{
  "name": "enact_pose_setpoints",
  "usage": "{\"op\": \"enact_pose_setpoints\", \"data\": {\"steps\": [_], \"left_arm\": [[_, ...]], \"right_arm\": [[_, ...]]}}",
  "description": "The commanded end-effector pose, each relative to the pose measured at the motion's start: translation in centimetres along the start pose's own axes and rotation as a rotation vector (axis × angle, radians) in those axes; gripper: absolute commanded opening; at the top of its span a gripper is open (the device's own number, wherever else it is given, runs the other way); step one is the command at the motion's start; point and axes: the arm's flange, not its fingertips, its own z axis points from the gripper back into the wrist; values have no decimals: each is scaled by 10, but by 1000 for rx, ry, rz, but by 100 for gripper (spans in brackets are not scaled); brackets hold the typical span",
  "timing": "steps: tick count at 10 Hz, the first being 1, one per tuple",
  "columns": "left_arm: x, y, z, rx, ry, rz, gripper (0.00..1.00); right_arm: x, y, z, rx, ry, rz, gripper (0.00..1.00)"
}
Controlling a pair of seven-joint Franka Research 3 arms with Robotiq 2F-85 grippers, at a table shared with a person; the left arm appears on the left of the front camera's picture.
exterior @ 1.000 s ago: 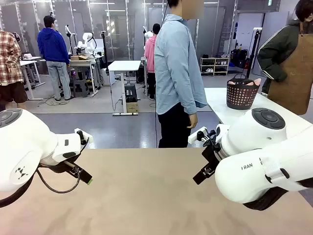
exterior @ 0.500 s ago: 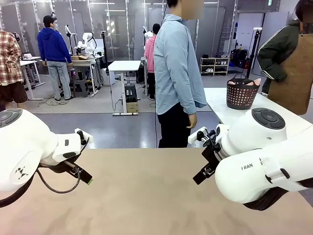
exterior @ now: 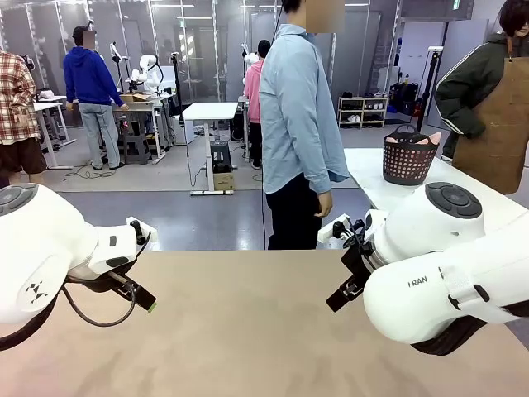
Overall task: Fold the towel.
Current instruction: Grab the top end of the 100 cm Hotel Towel extended by the human.
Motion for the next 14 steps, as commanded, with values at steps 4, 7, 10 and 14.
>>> {"op": "enact_pose_setpoints", "data": {"steps": [4, 7, 10, 14], "left_arm": [[30, 18, 52, -219, -14, 57, 100], [31, 51, 126, -519, 0, 194, 100], [-27, 92, 175, -760, -200, 343, 100], [-146, 121, 197, -761, -478, 679, 100]], "right_arm": [[27, -22, 59, 140, 43, -51, 100], [20, -63, 132, 408, -58, -219, 100], [-35, -98, 169, 722, -267, -380, 100], [-146, -124, 194, 767, -534, -603, 100]]}}
